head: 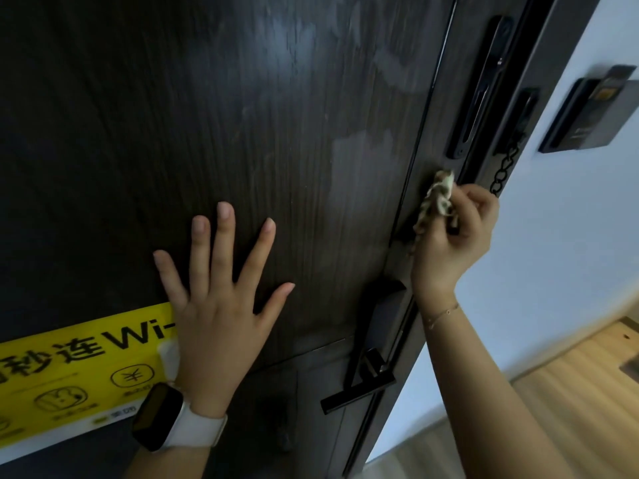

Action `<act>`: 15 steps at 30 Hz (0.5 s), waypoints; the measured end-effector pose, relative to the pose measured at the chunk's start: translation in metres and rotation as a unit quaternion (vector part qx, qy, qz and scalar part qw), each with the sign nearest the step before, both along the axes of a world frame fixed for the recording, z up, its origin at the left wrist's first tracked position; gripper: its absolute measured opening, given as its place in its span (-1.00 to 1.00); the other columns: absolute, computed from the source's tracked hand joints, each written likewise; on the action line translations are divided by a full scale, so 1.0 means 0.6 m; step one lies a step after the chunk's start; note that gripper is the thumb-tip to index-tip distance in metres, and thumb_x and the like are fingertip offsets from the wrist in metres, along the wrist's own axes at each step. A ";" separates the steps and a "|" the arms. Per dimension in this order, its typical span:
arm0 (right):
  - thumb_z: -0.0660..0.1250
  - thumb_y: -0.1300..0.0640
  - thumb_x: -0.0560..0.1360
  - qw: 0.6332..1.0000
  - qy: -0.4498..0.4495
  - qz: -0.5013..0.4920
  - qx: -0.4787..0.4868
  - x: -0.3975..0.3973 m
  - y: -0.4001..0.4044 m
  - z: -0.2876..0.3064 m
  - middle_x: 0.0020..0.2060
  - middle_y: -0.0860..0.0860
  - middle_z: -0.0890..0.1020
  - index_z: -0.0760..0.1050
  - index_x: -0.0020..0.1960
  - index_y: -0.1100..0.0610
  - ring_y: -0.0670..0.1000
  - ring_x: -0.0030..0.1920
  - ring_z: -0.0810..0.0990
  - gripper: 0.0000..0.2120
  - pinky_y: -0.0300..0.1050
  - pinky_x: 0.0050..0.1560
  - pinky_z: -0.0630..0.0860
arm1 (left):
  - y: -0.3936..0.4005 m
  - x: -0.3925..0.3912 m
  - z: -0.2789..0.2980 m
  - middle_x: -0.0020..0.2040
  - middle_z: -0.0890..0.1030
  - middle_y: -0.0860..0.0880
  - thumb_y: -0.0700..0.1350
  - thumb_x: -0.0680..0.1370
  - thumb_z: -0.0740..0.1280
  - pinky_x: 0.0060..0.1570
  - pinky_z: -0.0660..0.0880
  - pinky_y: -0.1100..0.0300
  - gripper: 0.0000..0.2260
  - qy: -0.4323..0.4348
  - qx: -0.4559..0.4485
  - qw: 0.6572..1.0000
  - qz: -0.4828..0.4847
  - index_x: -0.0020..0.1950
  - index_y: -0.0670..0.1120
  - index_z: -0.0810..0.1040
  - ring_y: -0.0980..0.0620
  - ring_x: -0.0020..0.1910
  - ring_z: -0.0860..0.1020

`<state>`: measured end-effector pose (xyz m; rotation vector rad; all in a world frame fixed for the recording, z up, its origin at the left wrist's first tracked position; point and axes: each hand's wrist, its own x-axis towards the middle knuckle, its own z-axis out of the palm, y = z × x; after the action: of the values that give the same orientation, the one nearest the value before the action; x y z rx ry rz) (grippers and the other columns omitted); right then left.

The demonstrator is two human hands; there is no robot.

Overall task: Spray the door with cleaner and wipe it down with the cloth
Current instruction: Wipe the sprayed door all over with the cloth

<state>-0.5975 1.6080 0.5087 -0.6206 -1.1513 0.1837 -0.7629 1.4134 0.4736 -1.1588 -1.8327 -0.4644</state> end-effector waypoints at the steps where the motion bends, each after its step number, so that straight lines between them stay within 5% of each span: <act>1: 0.36 0.39 0.51 1.000 -0.015 -0.002 0.009 0.000 0.001 -0.016 -0.07 0.13 0.48 0.64 -0.01 0.35 -0.07 -0.04 0.50 -0.90 -0.24 -0.07 0.44 | 0.000 0.000 0.000 0.59 -0.23 -0.12 0.27 0.57 0.20 0.47 -0.27 -0.24 -0.30 0.001 0.002 1.000 0.001 0.60 0.04 0.03 -0.12 0.57 -0.23; 6: 0.36 0.48 0.48 0.993 -0.115 0.008 -0.013 0.015 -0.017 -0.155 -0.09 0.25 0.52 0.64 -0.02 0.34 0.21 -0.08 0.55 -0.86 0.17 -0.15 0.52 | 0.002 -0.001 0.002 0.60 -0.18 -0.13 0.25 0.55 0.22 0.47 -0.25 -0.25 -0.29 -0.002 0.006 1.000 -0.012 0.60 0.04 0.04 -0.13 0.57 -0.19; 15: 0.38 0.48 0.48 0.989 -0.103 -0.001 0.105 -0.006 -0.002 0.038 -0.08 0.24 0.52 0.64 0.04 0.36 0.23 -0.05 0.56 -0.83 -0.05 0.02 0.53 | 0.001 0.001 0.002 0.60 -0.19 -0.13 0.26 0.56 0.20 0.47 -0.26 -0.25 -0.30 -0.004 0.006 1.000 -0.012 0.60 0.04 0.03 -0.13 0.57 -0.21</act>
<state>-0.6012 1.6069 0.5315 -0.4608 -1.3491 -0.0061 -0.7624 1.4140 0.4750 -1.1725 -1.8234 -0.4937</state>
